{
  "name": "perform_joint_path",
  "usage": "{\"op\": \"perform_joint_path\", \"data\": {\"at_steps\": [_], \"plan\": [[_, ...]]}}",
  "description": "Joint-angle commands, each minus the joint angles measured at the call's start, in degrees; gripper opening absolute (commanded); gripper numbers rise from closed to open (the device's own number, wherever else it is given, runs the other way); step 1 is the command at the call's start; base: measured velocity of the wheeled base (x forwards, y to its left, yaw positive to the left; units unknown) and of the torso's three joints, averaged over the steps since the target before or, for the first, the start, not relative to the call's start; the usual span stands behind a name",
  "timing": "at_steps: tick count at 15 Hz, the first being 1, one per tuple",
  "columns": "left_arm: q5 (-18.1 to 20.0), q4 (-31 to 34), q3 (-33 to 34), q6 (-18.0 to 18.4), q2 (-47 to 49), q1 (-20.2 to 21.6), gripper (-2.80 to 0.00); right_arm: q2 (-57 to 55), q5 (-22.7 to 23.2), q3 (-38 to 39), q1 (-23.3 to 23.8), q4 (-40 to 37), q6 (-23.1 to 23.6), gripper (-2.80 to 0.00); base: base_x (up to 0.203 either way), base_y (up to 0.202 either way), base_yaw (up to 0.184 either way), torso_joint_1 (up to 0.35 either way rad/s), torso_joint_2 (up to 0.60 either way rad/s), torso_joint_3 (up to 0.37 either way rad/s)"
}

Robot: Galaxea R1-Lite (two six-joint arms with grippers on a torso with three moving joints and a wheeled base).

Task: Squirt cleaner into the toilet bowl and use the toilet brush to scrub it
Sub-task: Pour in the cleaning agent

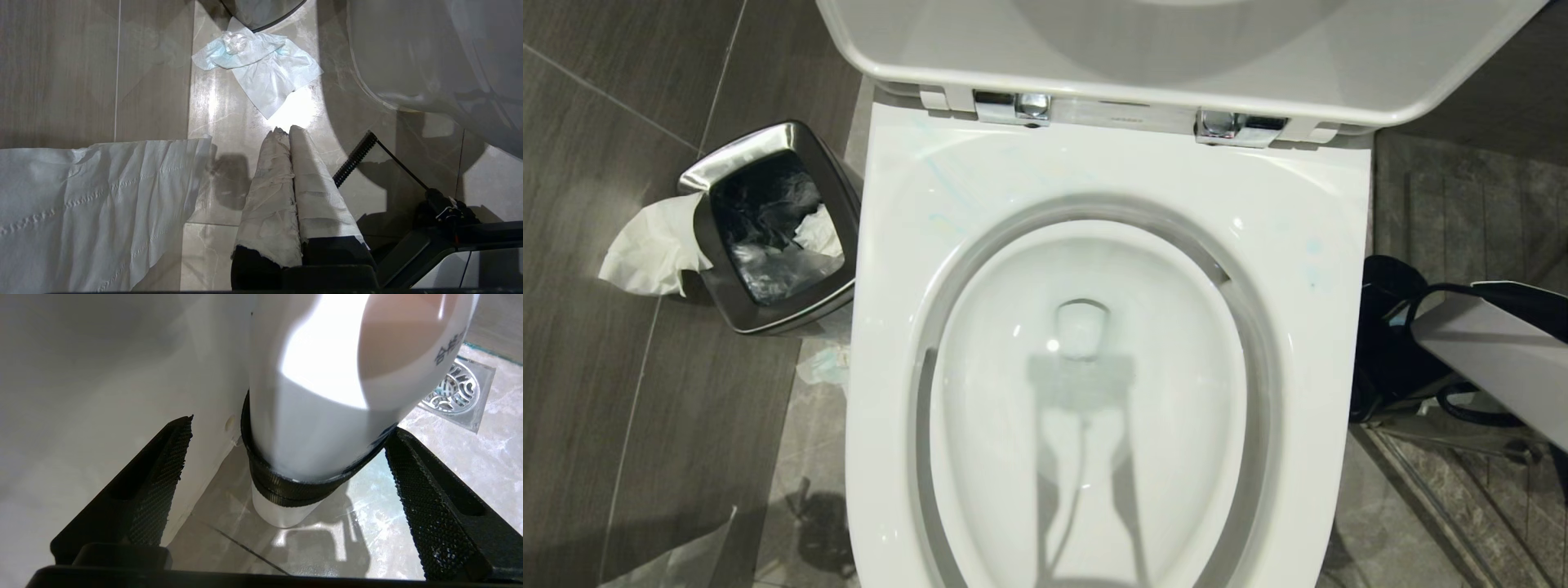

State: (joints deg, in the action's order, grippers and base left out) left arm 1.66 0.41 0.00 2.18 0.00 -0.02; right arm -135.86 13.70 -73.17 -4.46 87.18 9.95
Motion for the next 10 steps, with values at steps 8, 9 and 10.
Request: {"op": "perform_joint_path", "data": {"at_steps": [8, 9, 10], "plan": [[0.01, 0.02, 0.18, 0.02, 0.0, 0.02, -2.8, -3.87, 0.1, -5.92, -0.02, 0.48, 0.94, 0.0, 0.0, 0.0, 0.0, 0.0, 0.0, 0.0], [0.01, 0.02, 0.18, 0.02, 0.0, 0.02, -2.8, -4.21, 0.1, -6.97, -0.02, 0.48, 1.18, 0.0, 0.0, 0.0, 0.0, 0.0, 0.0, 0.0], [0.01, 0.02, 0.18, 0.02, 0.0, 0.02, -2.8, -4.85, 0.1, -7.91, -0.02, 0.48, 1.5, 0.0, 0.0, 0.0, 0.0, 0.0, 0.0, 0.0]]}}
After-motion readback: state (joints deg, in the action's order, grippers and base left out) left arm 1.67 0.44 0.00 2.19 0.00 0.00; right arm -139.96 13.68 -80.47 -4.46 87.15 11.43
